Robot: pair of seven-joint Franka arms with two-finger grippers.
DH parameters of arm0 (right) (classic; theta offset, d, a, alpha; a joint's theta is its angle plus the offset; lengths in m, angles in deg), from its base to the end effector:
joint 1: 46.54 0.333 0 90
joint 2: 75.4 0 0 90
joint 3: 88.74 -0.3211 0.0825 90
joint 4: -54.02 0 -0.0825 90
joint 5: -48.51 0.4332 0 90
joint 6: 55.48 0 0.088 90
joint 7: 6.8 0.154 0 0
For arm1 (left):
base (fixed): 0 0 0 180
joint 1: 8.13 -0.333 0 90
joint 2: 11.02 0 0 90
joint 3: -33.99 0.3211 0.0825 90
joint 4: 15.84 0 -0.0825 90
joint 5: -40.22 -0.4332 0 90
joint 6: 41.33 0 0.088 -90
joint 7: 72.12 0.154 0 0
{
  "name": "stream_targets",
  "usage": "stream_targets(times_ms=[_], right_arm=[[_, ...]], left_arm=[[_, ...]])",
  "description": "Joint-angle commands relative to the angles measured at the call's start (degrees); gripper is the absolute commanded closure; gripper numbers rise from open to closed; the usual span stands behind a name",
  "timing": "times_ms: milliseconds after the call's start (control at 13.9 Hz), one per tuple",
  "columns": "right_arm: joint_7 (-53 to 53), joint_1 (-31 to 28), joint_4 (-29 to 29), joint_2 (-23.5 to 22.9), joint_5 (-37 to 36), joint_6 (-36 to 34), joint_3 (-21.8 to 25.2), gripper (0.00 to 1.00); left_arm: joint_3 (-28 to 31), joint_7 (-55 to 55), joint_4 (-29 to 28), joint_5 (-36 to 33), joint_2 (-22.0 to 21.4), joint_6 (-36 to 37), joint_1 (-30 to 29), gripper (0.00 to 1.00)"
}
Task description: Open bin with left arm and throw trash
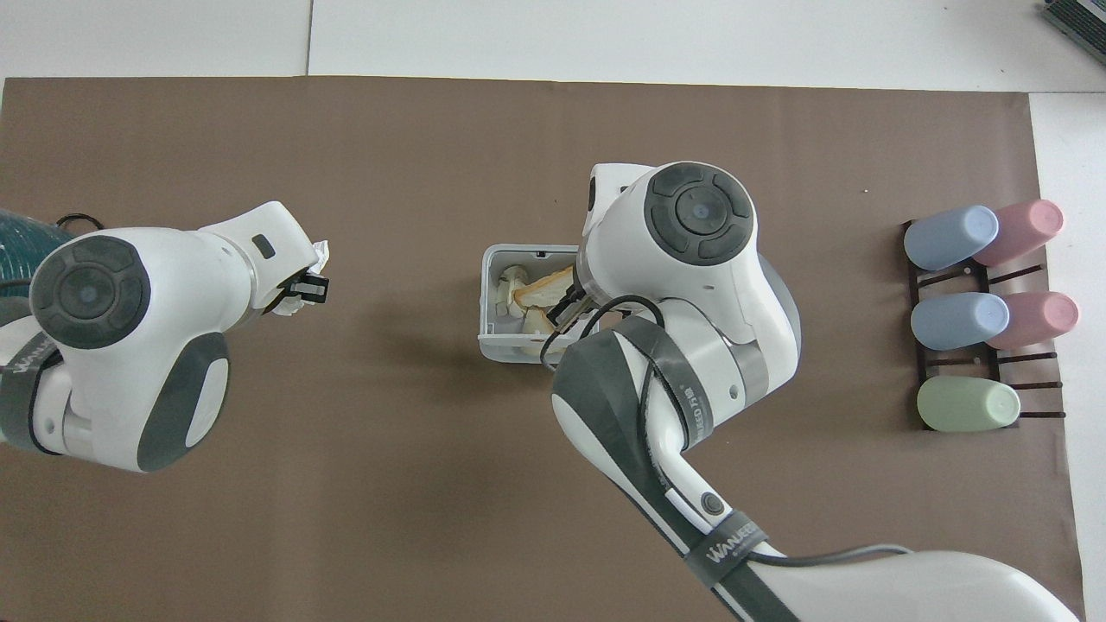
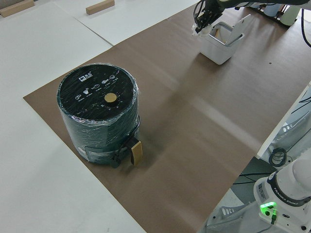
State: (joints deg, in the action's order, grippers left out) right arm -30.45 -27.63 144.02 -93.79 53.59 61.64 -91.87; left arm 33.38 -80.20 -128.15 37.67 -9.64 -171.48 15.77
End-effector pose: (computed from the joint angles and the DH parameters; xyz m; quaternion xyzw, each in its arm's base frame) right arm 0.6721 0.2776 0.4153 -0.9250 -0.3689 -0.0769 0.0483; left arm 0.5908 -0.2664 0.4308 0.9776 -0.1530 0.1426 0.0221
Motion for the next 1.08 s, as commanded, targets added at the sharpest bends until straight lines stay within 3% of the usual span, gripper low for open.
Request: stream_targets(times_ms=[0, 361, 433, 505, 577, 721, 1010], right_arm=[[-1.66, -4.14, 0.43, 0.2, 0.72, 0.02, -0.66, 0.0], [4.31, -8.02, 13.51, 2.48, 1.07, 9.86, -0.57, 0.0], [7.02, -8.02, 16.4, 2.4, 1.07, 12.31, -0.48, 0.0], [8.43, -8.1, 19.65, 2.4, 1.07, 15.56, -0.57, 0.0], [8.45, -8.02, 22.12, 2.4, 1.07, 18.37, -0.48, 0.0], [8.62, -7.76, 25.64, 2.22, 1.07, 23.13, -0.57, 0.0], [8.54, -7.4, 26.63, 0.2, 1.07, 26.48, -0.57, 0.0]], left_arm=[[0.78, -1.23, 5.33, 7.26, 3.71, 0.51, 3.24, 1.0], [0.69, -7.48, 5.0, 11.24, 5.74, -7.03, 9.57, 1.0], [0.69, -7.39, 5.0, 11.24, 5.74, -7.66, 10.37, 0.94], [0.52, -7.13, 5.0, 11.33, 5.74, -7.66, 10.55, 0.61], [0.69, -6.61, 5.0, 11.25, 5.83, -8.36, 11.16, 0.01], [0.69, -6.6, 5.0, 11.24, 5.83, -8.1, 11.51, 0.0], [0.69, -6.69, 5.35, 11.07, 5.39, -4.08, 11.6, 0.0]])
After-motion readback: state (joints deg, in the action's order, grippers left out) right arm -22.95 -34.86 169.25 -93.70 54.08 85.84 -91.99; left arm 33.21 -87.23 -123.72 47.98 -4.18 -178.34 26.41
